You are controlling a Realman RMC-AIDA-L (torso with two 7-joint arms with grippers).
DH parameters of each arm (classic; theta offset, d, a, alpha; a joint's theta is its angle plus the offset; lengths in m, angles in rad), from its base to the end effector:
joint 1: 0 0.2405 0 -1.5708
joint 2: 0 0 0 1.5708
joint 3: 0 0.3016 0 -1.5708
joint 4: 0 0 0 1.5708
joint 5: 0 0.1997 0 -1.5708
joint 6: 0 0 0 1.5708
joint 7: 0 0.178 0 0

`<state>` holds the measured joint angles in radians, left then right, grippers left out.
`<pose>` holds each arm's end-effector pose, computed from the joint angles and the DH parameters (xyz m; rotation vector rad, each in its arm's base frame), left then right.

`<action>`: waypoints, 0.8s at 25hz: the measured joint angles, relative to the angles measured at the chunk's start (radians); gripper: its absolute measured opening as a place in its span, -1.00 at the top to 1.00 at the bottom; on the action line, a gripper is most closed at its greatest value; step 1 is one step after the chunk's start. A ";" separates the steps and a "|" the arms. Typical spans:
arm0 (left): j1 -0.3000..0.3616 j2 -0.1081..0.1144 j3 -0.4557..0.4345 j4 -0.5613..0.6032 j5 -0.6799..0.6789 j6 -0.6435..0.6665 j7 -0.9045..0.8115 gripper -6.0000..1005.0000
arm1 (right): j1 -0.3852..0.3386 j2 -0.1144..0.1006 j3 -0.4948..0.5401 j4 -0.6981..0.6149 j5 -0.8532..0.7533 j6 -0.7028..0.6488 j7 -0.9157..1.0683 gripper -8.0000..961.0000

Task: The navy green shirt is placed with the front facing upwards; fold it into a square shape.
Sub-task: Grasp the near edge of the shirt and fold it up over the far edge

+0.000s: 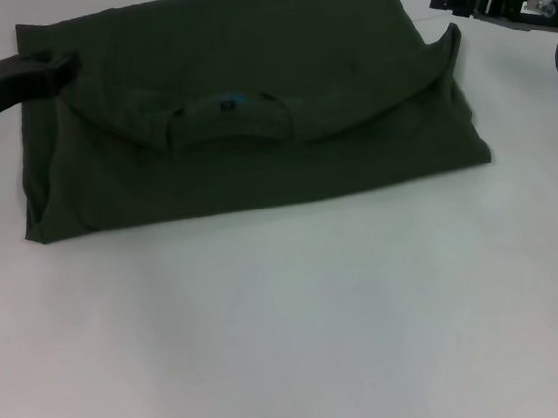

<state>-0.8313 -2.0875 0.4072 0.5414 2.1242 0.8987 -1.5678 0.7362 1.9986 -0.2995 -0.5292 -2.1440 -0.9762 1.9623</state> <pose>-0.2600 0.5037 -0.0217 -2.1327 -0.8703 -0.5513 0.3220 0.4842 0.0295 -1.8369 1.3671 0.7592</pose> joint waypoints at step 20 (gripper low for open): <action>0.156 -0.021 0.081 0.187 -0.097 0.174 -0.062 -0.79 | -0.127 -0.041 -0.008 -0.041 0.087 -0.280 0.005 -0.63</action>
<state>-0.6749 -2.1084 0.4882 0.7284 2.0272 1.0729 -1.6299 0.6091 1.9578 -0.3079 -0.5700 -2.0569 -1.2564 1.9669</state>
